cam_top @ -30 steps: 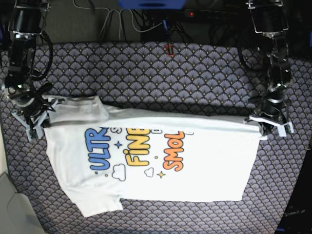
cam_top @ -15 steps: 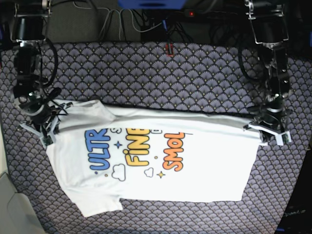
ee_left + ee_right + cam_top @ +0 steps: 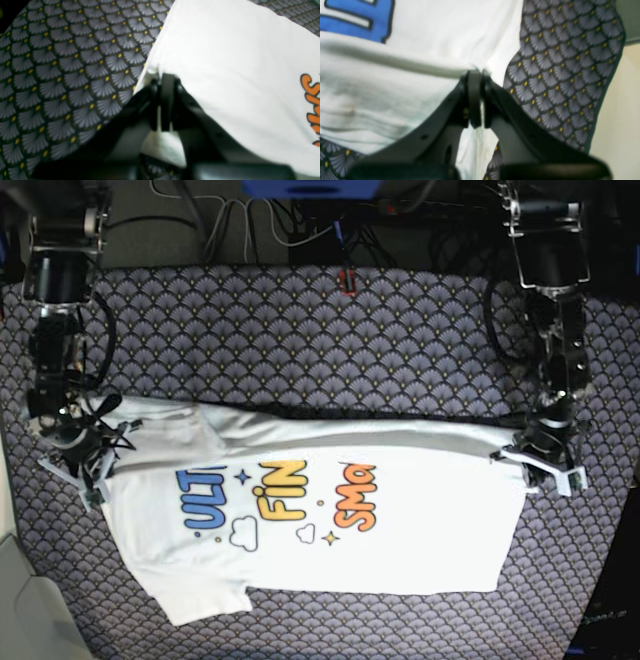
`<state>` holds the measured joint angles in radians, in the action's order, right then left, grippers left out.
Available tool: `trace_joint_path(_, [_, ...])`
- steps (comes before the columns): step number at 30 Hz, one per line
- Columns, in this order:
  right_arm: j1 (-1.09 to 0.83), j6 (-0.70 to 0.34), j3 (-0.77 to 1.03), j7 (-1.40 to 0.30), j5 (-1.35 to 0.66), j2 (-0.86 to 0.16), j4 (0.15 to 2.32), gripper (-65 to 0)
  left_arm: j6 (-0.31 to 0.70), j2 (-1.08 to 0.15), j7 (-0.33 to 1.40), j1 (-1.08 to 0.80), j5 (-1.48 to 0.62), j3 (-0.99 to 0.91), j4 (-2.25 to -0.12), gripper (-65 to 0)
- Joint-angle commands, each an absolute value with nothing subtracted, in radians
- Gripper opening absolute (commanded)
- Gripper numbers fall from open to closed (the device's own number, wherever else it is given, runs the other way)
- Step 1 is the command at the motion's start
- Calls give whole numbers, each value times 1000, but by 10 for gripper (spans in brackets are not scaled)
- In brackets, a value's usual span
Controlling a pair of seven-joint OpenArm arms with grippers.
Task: Fold the T-shirt properly
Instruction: 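Drag the held collar edge with both grippers toward the hem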
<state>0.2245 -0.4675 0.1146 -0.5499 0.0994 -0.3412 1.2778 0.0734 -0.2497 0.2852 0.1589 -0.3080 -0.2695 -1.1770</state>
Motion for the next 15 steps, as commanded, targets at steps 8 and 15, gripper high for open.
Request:
trace_joint_path(8, [242, -460, 119, -489, 105, -358, 1268, -650, 74, -263, 263, 217, -311, -269, -1156, -646])
trace_joint_path(15, [242, -460, 119, -486, 105, -358, 1268, -650, 74, -265, 263, 254, -311, -269, -1155, -646])
